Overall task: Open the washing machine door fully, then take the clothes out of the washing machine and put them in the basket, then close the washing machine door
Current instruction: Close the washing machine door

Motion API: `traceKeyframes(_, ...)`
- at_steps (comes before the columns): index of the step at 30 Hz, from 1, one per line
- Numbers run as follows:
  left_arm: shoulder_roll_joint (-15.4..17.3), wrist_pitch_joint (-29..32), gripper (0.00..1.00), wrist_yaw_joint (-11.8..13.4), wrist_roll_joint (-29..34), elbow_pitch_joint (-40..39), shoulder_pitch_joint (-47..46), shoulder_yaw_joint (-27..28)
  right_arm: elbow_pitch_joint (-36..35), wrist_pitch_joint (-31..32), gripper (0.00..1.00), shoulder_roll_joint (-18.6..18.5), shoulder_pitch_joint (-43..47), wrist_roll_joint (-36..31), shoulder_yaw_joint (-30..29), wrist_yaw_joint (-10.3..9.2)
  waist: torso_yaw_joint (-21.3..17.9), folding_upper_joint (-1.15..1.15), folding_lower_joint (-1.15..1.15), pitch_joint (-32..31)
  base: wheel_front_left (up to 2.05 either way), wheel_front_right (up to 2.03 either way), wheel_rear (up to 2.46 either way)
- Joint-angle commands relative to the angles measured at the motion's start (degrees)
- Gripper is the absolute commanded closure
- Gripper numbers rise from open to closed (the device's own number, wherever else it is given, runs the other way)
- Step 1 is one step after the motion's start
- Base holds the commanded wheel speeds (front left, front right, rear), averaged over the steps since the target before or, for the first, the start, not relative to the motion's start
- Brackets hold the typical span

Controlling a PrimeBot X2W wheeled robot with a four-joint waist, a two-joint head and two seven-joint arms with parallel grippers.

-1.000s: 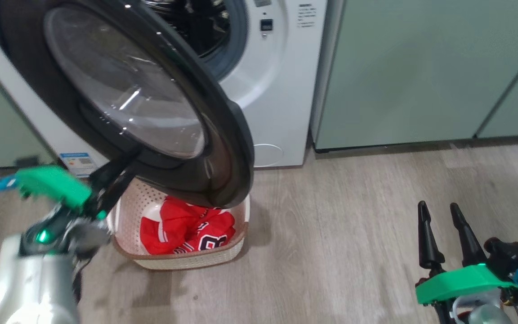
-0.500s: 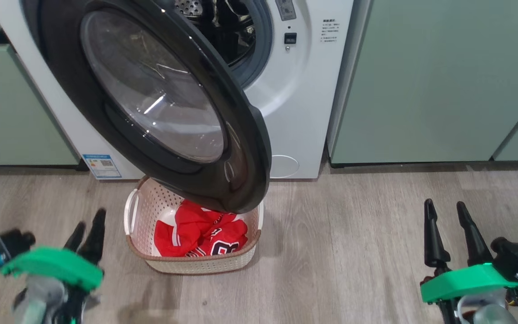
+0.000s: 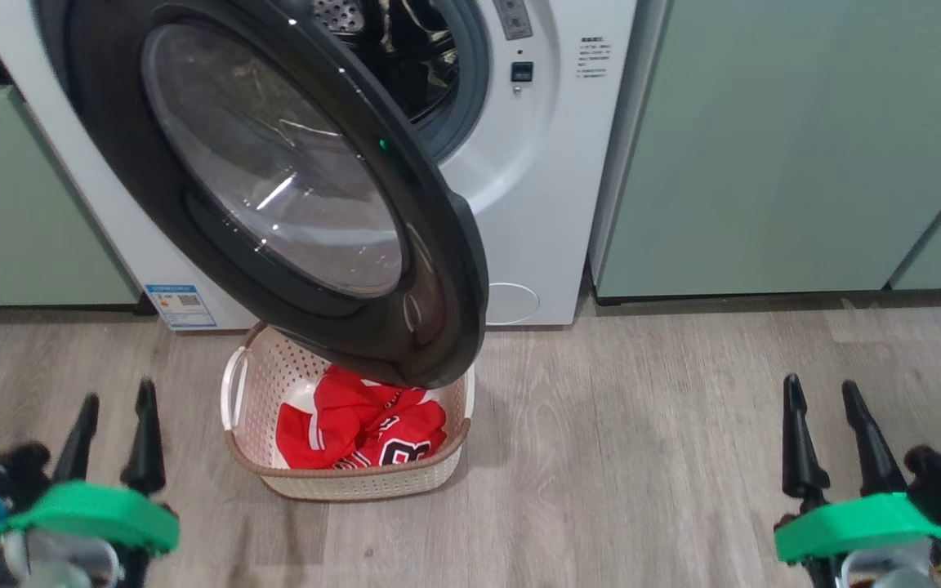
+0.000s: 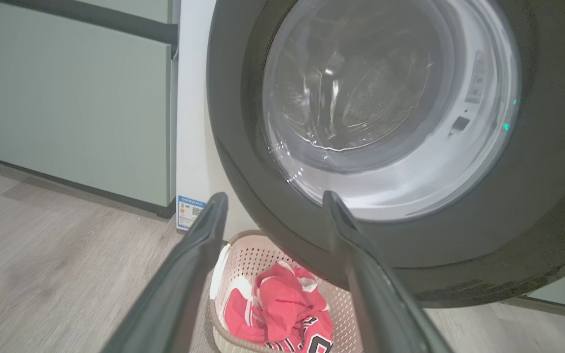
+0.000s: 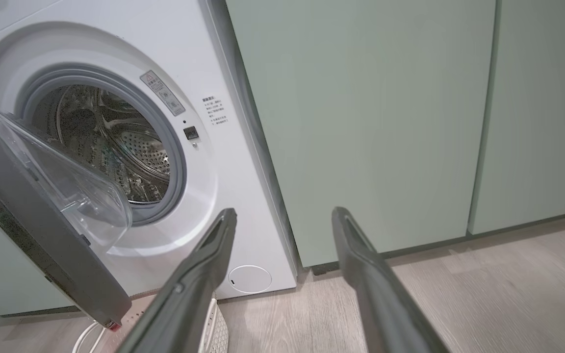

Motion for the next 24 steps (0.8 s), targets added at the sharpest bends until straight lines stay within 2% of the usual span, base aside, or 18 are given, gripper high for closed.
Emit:
traceKeyframes(1, -0.24, -0.5, 0.0, -0.35, 2.67, -1.76, -0.09, 4.34, -1.58, -0.37, 0.0, -0.24, 0.1, 0.51, 1.41, -0.04, -0.2, 0.0, 0.0, 0.11, 0.0, 0.0, 0.0)
traceKeyframes(5, -3.46, -0.5, 0.0, -0.35, 8.23, -3.05, 1.78, 7.75, -1.19, -0.37, 0.0, -0.24, 0.47, 1.03, 1.71, -0.04, -0.59, 0.0, 0.0, 0.2, 0.0, 0.0, 0.0)
traceKeyframes(11, -4.4, -0.51, 0.0, -0.35, 14.19, -3.98, 2.83, 7.77, -0.72, -0.37, 0.0, -0.24, 0.84, 1.25, 1.56, -0.04, -0.65, 0.0, 0.0, 0.21, 0.0, 0.0, 0.0)
traceKeyframes(24, -5.24, -0.51, 0.0, -0.35, 16.29, -4.38, 2.62, 8.49, -0.64, -0.37, 0.0, -0.24, 0.22, 1.11, 0.79, -0.04, -0.53, 0.0, 0.0, 0.1, 0.0, 0.0, 0.0)
